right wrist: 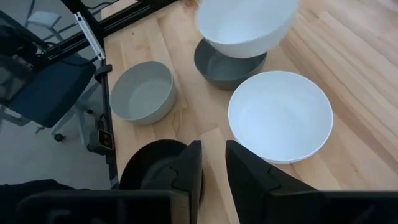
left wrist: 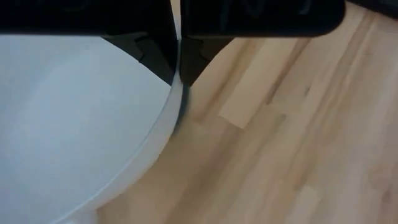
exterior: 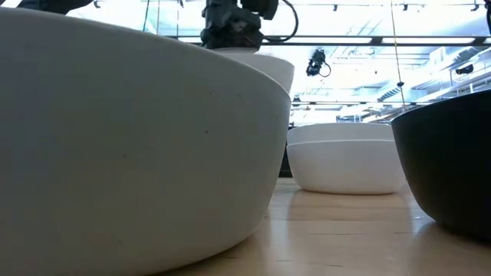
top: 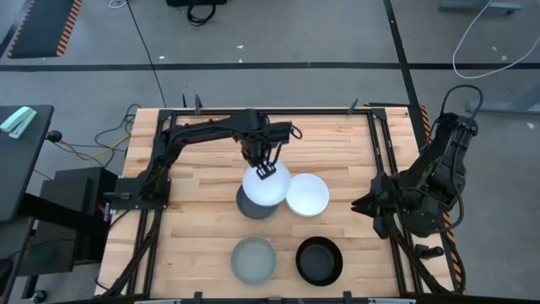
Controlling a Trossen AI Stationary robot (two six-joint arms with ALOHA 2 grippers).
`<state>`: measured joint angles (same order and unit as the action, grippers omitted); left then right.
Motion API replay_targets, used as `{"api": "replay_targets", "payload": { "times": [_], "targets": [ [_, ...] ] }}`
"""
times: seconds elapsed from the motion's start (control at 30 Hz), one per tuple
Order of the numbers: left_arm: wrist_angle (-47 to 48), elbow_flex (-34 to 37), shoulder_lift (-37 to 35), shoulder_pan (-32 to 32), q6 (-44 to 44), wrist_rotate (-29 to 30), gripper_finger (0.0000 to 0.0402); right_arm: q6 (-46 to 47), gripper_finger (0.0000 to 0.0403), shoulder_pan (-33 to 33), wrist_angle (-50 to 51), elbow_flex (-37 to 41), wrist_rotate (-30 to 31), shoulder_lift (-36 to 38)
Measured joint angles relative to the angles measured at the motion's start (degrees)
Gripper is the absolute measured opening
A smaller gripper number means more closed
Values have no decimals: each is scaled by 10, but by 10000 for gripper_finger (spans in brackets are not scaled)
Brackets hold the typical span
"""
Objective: Nest bowls inside each other
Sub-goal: Stack the left white bowl on the dark gray bowl
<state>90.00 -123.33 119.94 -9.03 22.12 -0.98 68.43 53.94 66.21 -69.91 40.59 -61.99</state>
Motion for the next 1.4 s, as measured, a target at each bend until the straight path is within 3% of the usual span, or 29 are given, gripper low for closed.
{"api": "replay_targets", "payload": {
  "times": [0.3, 0.73, 1.07, 1.2, 1.4],
  "targets": [
    [0, 1, -16, -43, 1, -7, 9, -11, 70, 0, 2, 0, 19, 0],
    [0, 0, -133, 34, 64, -6, 9, -15, 66, 0, 6, 0, 57, 0],
    [0, 0, -208, 67, 153, 45, 8, -15, 66, 0, -3, 0, 57, 0],
    [0, 60, -223, 66, 162, 49, 8, -10, 66, 0, -3, 0, 57, 0],
    [0, 235, -270, 45, 166, 21, 8, -11, 66, 0, -4, 0, 57, 0]
  ]
}}
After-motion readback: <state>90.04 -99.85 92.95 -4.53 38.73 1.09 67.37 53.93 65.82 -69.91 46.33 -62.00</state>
